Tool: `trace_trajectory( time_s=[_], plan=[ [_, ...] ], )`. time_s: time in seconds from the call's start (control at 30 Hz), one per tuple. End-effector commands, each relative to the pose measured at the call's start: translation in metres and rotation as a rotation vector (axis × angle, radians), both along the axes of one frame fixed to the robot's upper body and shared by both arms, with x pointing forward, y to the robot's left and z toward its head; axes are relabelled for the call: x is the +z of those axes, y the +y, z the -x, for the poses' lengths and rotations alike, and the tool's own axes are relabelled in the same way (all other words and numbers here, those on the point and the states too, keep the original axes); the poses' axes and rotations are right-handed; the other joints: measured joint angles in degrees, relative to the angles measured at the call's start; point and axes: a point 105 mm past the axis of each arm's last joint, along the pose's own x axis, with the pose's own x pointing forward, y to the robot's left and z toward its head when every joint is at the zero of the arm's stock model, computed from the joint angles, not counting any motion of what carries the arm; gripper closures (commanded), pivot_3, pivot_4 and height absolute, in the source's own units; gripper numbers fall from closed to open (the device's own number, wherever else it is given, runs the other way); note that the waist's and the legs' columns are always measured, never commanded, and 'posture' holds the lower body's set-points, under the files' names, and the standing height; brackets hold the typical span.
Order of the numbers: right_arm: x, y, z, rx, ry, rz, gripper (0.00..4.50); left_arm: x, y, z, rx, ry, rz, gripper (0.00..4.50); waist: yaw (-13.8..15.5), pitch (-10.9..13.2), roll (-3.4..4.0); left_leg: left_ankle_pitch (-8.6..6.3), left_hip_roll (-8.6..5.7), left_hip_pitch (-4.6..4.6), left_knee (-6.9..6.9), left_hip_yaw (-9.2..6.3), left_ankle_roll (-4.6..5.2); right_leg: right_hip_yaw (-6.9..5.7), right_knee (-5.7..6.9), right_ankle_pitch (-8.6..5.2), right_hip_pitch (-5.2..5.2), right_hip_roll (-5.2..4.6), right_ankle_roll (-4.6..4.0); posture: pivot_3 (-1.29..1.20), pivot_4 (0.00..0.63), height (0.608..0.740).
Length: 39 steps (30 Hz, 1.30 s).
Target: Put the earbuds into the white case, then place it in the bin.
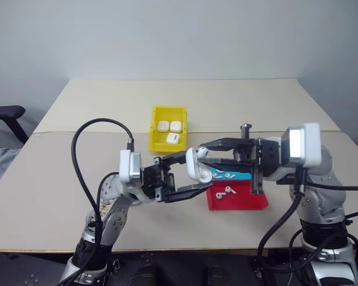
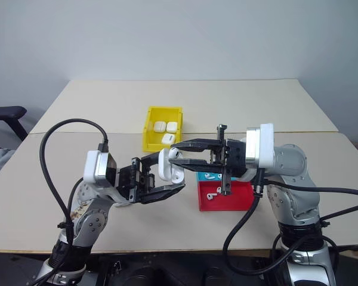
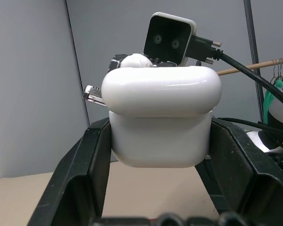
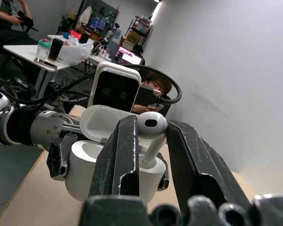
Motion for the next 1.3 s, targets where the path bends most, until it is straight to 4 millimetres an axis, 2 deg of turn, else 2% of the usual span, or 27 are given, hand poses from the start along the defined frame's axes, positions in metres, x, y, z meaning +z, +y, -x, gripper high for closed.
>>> trace_trajectory(
  time_s=[0.03, 0.13, 0.2, 0.5, 0.6, 0.7, 0.83, 1.0, 1.13, 1.3],
  plan=[
    [0.001, 0.0, 0.001, -0.001, -0.024, 0.018, 3.53, 0.009, 0.0, 0.007, -0.014, -0.052, 0.023, 1.72, 0.0, 0.0, 0.0, 0.0, 0.0, 0.0, 0.0, 0.0, 0.0, 0.0, 0.0, 0.0, 0.0, 0.0, 0.0, 0.0, 0.15, 0.74],
    [-0.003, 0.0, 0.0, -0.004, -0.037, 0.041, 2.9, 0.009, 0.0, 0.006, -0.015, -0.054, 0.024, 1.72, 0.0, 0.0, 0.0, 0.0, 0.0, 0.0, 0.0, 0.0, 0.0, 0.0, 0.0, 0.0, 0.0, 0.0, 0.0, 0.0, 0.15, 0.74],
    [-0.004, 0.0, -0.001, -0.012, -0.042, 0.051, 2.25, 0.009, -0.001, 0.006, -0.014, -0.055, 0.023, 1.72, 0.0, 0.0, 0.0, 0.0, 0.0, 0.0, 0.0, 0.01, 0.0, 0.0, 0.0, 0.0, -0.01, 0.0, 0.0, 0.0, 0.15, 0.74],
    [-0.004, -0.007, 0.005, 0.012, -0.053, 0.082, 2.25, 0.005, 0.002, 0.0, 0.025, -0.045, 0.008, 1.72, 0.0, 0.0, 0.0, 0.0, 0.0, 0.0, 0.0, 0.0, 0.0, 0.0, 0.0, 0.0, 0.0, 0.0, 0.0, 0.0, 0.15, 0.74],
    [-0.001, -0.015, 0.0, -0.024, -0.043, 0.122, 2.25, -0.011, 0.008, -0.01, 0.093, -0.053, -0.058, 1.72, 0.0, 0.0, 0.0, 0.0, 0.0, 0.0, 0.0, 0.0, 0.0, 0.0, -0.01, 0.0, 0.0, 0.0, 0.0, 0.0, 0.15, 0.74],
    [0.0, -0.031, -0.02, -0.145, 0.039, 0.268, 2.25, -0.03, 0.021, -0.017, 0.151, -0.055, -0.129, 1.72, -0.1, 0.0, 0.0, 0.0, 0.0, 0.0, 0.0, 0.03, 0.0, 0.0, 0.0, 0.01, -0.01, 0.0, -0.01, 0.0, 0.15, 0.74],
    [-0.014, -0.052, -0.052, -0.32, 0.093, 0.504, 2.25, -0.045, 0.031, -0.016, 0.19, -0.052, -0.184, 1.72, -0.2, 0.0, 0.0, -0.01, 0.03, -0.01, -0.05, 0.11, 0.01, 0.05, 0.01, 0.0, -0.16, 0.0, -0.07, 0.0, 0.15, 0.74],
    [-0.047, -0.075, -0.082, -0.427, 0.066, 0.925, 2.25, -0.065, 0.039, -0.01, 0.226, -0.058, -0.26, 1.72, -0.4, 0.0, 0.01, -0.02, 0.03, -0.02, -0.06, 0.2, 0.04, 0.14, -0.02, 0.0, -0.21, -0.02, -0.07, 0.0, 0.15, 0.74],
    [-0.062, -0.076, -0.104, -0.463, 0.1, 1.112, 2.25, -0.074, 0.039, -0.01, 0.263, -0.06, -0.284, 1.72, -0.7, 0.0, 0.03, -0.02, 0.04, -0.05, -0.06, 0.26, 0.03, 0.18, 0.04, 0.0, -0.32, -0.02, -0.07, 0.0, 0.15, 0.74],
    [-0.072, -0.07, -0.126, -0.479, 0.076, 1.222, 2.25, -0.076, 0.036, -0.008, 0.281, -0.055, -0.275, 1.72, -0.8, 0.0, 0.03, -0.02, 0.07, -0.08, -0.07, 0.29, 0.03, 0.16, 0.02, 0.0, -0.32, -0.01, -0.07, 0.0, 0.15, 0.74]
  ],
)
